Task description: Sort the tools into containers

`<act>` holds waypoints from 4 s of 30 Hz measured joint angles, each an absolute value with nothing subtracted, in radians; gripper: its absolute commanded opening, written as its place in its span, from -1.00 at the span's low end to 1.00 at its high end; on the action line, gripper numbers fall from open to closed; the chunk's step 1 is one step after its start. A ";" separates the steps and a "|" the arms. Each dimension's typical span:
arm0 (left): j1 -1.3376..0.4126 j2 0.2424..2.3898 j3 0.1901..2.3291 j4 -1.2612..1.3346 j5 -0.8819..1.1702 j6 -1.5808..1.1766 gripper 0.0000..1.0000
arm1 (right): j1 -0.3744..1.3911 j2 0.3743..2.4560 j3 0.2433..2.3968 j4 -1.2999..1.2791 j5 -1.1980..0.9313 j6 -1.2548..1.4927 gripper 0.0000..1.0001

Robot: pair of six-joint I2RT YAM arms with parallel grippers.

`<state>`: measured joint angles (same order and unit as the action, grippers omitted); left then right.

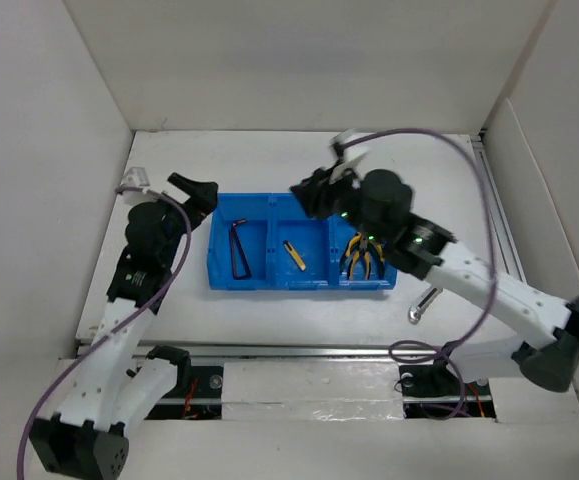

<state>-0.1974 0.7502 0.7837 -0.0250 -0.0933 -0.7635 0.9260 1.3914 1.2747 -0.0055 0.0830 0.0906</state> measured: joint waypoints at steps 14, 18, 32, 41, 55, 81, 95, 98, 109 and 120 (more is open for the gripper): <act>-0.581 0.941 0.882 -0.101 -0.261 -0.674 0.98 | 0.320 1.196 1.178 -0.599 0.433 0.771 -0.25; -0.745 0.900 0.881 -0.126 -0.380 -0.656 0.98 | 0.217 1.136 1.105 -0.669 0.403 0.860 0.47; -0.945 0.850 0.839 -0.150 -0.533 -0.577 0.98 | -0.023 1.026 0.949 -0.848 0.224 1.010 0.40; -0.947 0.791 0.824 -0.148 -0.559 -0.569 0.98 | -0.038 1.148 0.879 -0.860 0.132 0.999 0.41; -0.947 0.917 0.824 -0.149 -0.574 -0.551 0.98 | -0.074 1.312 0.743 -0.804 0.041 0.970 0.39; -0.947 0.842 0.824 -0.151 -0.612 -0.550 0.98 | 0.011 1.415 0.733 -0.803 0.071 1.026 -0.82; -0.947 0.809 0.824 -0.151 -0.638 -0.562 0.98 | -0.058 1.275 0.800 -0.876 0.159 1.025 -1.00; -0.947 0.809 0.824 -0.155 -0.648 -0.570 0.98 | -0.035 1.066 0.883 -0.882 0.210 1.008 -1.00; -0.947 0.741 0.805 -0.187 -0.739 -0.622 0.98 | 0.533 1.145 1.146 -0.567 0.307 0.704 -1.00; -0.947 0.717 0.797 -0.222 -0.825 -0.657 0.98 | 0.801 1.583 1.360 -0.427 0.297 0.577 -1.00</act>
<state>-0.9474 0.7166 0.7975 -0.2222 -0.8246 -0.6567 0.8013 1.5833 1.3602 -0.4267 0.2974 0.5766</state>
